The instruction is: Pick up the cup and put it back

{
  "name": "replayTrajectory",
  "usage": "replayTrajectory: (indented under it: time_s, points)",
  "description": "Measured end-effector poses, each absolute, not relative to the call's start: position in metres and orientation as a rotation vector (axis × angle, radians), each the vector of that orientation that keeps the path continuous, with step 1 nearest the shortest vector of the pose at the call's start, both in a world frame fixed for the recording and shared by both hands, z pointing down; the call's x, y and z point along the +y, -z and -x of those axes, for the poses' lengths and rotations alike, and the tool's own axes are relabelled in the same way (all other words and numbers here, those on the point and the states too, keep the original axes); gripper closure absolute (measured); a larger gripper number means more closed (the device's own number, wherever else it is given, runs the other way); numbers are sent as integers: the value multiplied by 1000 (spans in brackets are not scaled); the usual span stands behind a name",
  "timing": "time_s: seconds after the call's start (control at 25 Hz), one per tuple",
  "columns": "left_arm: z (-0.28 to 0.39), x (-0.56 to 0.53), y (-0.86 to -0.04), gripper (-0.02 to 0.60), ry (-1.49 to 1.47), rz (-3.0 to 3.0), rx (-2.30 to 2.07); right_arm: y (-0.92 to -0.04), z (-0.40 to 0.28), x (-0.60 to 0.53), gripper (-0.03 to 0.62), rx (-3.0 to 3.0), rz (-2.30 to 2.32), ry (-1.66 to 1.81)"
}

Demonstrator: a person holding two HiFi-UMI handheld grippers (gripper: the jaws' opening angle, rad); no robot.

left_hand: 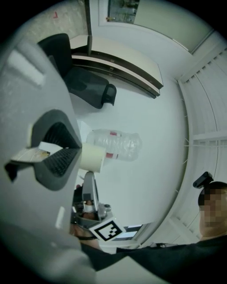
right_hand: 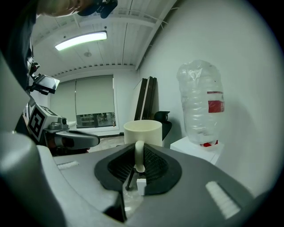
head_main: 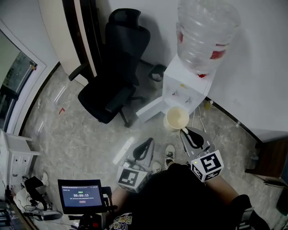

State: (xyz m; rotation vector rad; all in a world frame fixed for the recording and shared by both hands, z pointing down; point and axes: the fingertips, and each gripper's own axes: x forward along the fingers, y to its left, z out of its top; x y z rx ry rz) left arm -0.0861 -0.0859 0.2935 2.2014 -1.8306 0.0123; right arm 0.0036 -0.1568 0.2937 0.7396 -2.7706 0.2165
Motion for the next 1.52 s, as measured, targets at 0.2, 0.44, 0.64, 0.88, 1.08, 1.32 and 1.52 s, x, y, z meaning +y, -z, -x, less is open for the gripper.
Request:
replayTrajectory:
  time_s: [0.2, 0.44, 0.64, 0.88, 1.08, 1.32, 1.52]
  points:
    - [89, -133, -291, 577, -35, -2157, -1855, -297, 3, -192, 545, -2818, -650, -206]
    - [72, -177, -287, 577, -164, -2242, -1849, -320, 4, -223, 545, -2834, -568, -245]
    - [87, -193, -288, 577, -174, -2202, -1841, -327, 10, -238, 545, -2831, -578, -291]
    - [106, -206, -300, 577, -182, -2249, -1717, -334, 27, -241, 545, -2805, -664, -312]
    - [136, -202, -316, 577, -207, -2346, -1539, -352, 52, -235, 545, -2736, -829, -354]
    - [196, -189, -347, 577, -203, -2387, -1324, -370, 95, -213, 545, -2654, -1081, -440]
    - [209, -175, -382, 577, -267, -2426, -1146, -405, 103, -188, 545, -2538, -1231, -481]
